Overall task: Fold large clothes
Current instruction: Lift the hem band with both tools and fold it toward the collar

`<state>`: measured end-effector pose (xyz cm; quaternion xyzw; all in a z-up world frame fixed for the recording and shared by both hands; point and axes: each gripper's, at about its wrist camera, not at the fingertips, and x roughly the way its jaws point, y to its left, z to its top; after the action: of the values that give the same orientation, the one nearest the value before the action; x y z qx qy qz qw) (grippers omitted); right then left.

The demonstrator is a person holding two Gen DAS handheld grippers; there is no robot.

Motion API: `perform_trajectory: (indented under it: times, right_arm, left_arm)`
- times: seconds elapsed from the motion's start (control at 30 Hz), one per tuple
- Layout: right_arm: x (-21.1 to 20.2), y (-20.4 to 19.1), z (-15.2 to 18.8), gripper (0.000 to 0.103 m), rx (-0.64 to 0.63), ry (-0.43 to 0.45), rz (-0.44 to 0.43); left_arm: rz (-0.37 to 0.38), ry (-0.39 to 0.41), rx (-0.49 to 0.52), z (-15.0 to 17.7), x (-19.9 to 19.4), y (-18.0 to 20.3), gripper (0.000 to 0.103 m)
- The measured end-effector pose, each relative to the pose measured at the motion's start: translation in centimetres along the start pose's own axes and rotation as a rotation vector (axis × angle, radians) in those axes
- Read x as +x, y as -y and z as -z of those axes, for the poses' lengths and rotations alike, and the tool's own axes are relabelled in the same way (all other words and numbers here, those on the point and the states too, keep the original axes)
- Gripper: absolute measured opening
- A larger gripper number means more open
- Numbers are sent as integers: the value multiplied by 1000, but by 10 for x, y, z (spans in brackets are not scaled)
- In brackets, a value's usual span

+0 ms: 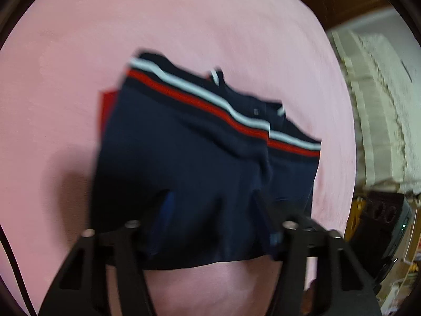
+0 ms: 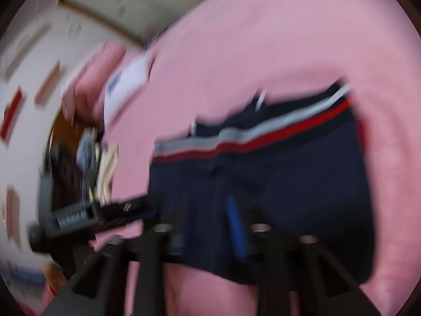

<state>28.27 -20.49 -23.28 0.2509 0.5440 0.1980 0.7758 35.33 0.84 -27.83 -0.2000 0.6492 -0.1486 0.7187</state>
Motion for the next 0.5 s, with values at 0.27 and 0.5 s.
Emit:
perform_trajectory:
  times: [0.27,0.5]
  right_arm:
    - [33,21,0,4,40,23,-1]
    - [51,22,-31,0,20,63,22]
  left_arm:
    - [-2,43,49,-19,25,9,52]
    - [-137,127,66,-42,46,22,52]
